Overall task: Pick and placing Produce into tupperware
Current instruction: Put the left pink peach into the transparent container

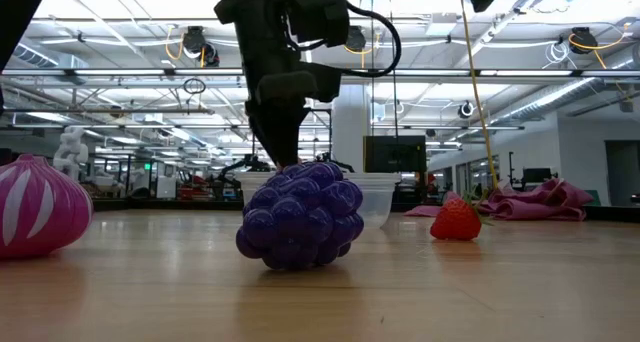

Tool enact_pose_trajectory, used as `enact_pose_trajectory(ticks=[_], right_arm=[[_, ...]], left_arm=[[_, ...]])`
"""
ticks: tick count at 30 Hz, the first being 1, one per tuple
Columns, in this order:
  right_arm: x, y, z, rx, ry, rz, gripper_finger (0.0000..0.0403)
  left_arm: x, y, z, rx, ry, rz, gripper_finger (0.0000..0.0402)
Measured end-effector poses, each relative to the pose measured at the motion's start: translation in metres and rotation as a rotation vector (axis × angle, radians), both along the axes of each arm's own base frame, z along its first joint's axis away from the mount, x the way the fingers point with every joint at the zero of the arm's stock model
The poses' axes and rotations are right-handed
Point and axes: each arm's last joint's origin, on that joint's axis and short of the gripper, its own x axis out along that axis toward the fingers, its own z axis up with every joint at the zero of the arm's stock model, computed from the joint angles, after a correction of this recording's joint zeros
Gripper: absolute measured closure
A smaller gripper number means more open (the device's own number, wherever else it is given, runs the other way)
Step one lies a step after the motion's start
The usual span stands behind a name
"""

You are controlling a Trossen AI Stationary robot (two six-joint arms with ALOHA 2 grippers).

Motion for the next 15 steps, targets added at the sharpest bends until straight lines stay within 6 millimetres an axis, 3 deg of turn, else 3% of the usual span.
enact_pose_trajectory(ticks=[15], right_arm=[[-0.0001, 0.0000, -0.0009, -0.003, 0.009, 0.000, 0.0086]], left_arm=[[-0.0023, 0.0020, -0.0024, -0.033, 0.030, 0.017, 0.0261]])
